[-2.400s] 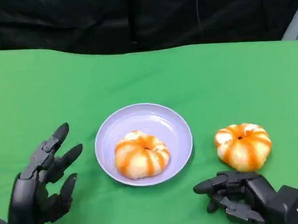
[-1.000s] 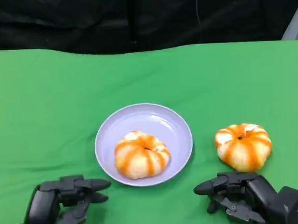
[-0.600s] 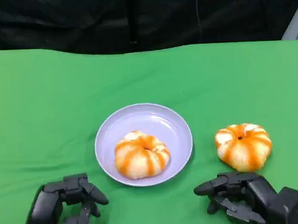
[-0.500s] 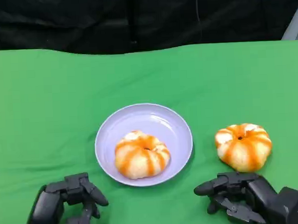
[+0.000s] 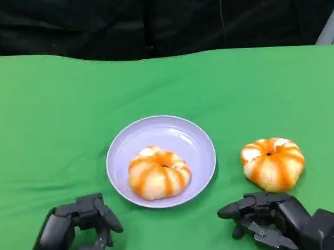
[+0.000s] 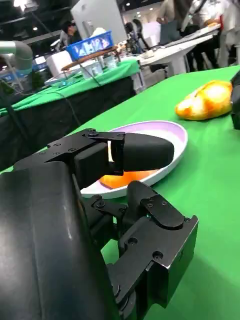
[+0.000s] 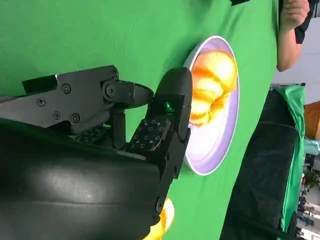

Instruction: Grasp the bread from the table and place it into the plate.

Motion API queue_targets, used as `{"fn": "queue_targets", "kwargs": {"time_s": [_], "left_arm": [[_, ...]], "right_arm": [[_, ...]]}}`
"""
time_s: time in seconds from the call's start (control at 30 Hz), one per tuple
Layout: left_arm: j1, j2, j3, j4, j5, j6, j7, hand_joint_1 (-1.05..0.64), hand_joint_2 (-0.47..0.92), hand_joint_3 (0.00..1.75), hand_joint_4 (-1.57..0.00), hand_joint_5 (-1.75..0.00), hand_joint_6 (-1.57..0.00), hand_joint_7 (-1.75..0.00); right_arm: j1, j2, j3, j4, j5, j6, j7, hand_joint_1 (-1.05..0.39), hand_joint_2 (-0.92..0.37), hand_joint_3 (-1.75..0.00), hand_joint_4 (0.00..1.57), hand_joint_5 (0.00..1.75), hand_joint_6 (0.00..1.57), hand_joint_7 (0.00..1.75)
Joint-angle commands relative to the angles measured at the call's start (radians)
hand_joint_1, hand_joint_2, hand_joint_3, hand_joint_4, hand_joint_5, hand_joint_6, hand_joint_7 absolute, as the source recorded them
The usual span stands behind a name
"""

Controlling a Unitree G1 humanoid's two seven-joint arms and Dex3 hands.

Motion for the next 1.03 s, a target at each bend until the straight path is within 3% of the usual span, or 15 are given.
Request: {"fn": "queue_targets", "kwargs": {"time_s": [0.03,1.03], "left_arm": [[0.002,0.022,-0.008,0.005,-0.032,-0.009,-0.051,0.01,0.43,1.32,-0.84,-1.61,-0.87,-1.34],[-0.006,0.024,-0.007,0.013,-0.056,-0.013,-0.095,0.02,0.46,1.28,-0.83,-1.6,-0.86,-1.33]], "right_arm": [[0.031,-0.016,-0.001,-0.009,-0.007,0.027,-0.005,-0.06,-0.92,-0.4,0.78,1.22,1.06,0.41],[0.029,-0.02,-0.001,-0.015,-0.009,0.029,-0.01,-0.06,-0.92,-0.39,0.79,1.18,1.06,0.41]]}}
